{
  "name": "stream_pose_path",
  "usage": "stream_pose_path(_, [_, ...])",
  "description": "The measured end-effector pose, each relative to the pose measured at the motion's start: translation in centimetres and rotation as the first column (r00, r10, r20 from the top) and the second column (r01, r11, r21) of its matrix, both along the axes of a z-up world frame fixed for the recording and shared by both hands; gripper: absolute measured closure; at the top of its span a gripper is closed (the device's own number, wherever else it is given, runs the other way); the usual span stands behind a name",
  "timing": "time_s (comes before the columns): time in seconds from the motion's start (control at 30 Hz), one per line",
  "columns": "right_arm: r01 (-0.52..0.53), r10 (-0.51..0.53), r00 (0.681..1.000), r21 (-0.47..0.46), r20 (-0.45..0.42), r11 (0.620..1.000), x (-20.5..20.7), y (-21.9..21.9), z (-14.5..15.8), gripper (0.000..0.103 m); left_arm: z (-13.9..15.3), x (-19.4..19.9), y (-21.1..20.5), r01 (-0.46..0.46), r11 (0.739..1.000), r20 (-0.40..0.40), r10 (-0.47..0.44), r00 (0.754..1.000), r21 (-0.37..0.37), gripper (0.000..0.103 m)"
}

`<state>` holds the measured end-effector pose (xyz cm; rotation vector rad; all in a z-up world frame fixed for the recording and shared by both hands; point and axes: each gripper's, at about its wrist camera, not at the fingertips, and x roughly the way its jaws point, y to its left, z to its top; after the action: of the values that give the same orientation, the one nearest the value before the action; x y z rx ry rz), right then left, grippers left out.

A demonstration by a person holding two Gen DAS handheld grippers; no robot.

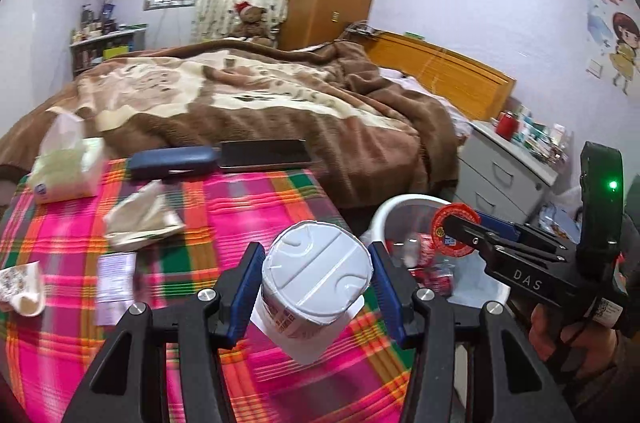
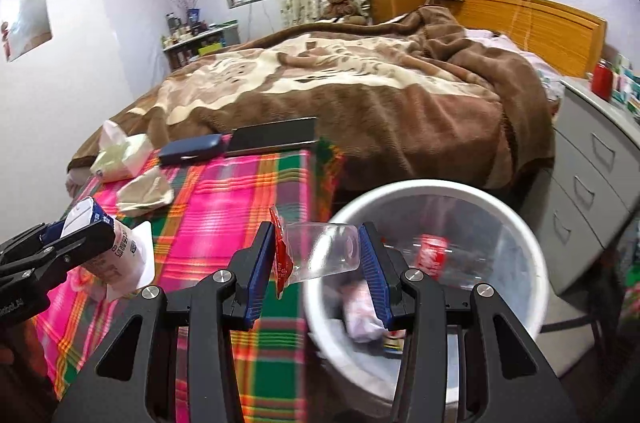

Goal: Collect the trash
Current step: 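Carry both cups over the white bin and open both tools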

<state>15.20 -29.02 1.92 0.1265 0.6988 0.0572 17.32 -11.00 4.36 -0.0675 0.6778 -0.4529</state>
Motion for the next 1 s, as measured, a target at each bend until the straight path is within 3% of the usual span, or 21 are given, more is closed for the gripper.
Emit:
stream_pose_path(0.43, [0.129, -0.131, 0.990, -0.038, -0.052, 0.991, -0.9, -5.9, -1.6, 0.059, -1.4, 1.2, -9.7, 0.187, 0.982, -0.041, -0.188, 0.981, -0.026, 0.050])
stream_pose_path(0.9, [0.183, -0.186, 0.970, -0.036, -0.154, 0.982, -0.5, -9.5, -4.7, 0.058, -4.3, 2.9, -15.7, 0.261, 0.964, -0.113, -0.264, 0.958, -0.037, 0.050])
stream_pose_path(1.0, [0.183, -0.191, 0.970, -0.064, -0.153, 0.981, -0.7, -9.4, -4.8, 0.052, -4.7, 3.0, -16.0, 0.247, 0.969, -0.111, -0.249, 0.962, -0.030, 0.042])
